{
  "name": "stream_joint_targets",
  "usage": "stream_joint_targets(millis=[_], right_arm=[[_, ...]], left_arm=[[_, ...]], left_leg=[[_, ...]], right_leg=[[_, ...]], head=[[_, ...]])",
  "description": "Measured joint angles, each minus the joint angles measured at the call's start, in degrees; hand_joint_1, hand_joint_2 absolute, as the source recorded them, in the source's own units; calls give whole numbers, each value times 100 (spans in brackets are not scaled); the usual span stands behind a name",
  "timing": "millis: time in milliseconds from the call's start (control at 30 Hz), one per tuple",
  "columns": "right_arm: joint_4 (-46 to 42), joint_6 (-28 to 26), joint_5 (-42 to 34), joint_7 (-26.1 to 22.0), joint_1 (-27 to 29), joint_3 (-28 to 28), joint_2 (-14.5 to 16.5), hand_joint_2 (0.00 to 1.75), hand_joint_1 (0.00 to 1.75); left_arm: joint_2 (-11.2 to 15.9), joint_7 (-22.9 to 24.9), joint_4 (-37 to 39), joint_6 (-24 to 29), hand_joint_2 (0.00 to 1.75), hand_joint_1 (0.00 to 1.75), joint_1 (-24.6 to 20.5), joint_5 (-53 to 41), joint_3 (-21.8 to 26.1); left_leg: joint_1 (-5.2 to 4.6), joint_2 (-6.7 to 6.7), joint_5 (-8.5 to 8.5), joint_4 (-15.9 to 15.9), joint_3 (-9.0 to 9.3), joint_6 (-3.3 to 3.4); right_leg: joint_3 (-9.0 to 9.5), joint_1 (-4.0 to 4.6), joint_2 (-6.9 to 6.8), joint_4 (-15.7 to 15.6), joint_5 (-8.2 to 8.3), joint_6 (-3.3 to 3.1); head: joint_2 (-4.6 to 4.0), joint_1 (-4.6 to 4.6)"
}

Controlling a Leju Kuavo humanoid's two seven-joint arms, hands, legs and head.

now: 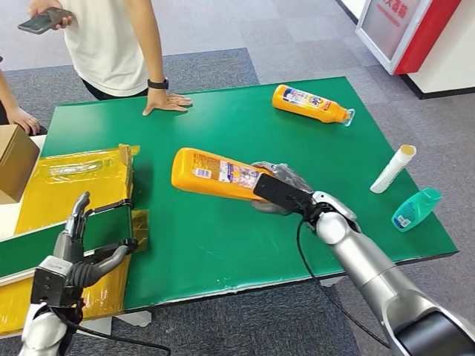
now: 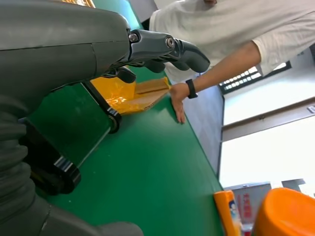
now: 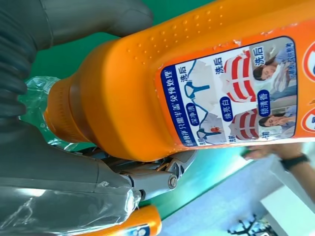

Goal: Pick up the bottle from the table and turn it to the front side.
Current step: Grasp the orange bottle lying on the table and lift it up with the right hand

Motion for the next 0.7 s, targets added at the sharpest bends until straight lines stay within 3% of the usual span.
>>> stream_joint_targets(millis=[300, 400, 700], right_arm=[[-568, 362, -1253, -597, 672, -351, 234, 175, 175], [-628, 453, -1447, -669, 753, -385, 333, 175, 175], [-565, 979, -2230, -1005, 766, -494, 561, 175, 175]], left_arm=[[6, -178, -145, -1545, 175, 0, -245, 1381, 34], [4, -161, -155, -1869, 175, 0, -357, 1661, 25], [30, 164, -133, -3523, 175, 0, -935, 3192, -230]], left_leg=[[1, 0, 1, 0, -3, -2], [1, 0, 3, 0, -3, -3], [1, 0, 10, 0, -8, 0]], right_leg=[[-4, 1, 0, 0, 1, -2], [-6, 1, 0, 0, 3, -4], [-8, 0, 0, 0, 9, -1]], head=[[0, -1], [0, 0], [0, 0]])
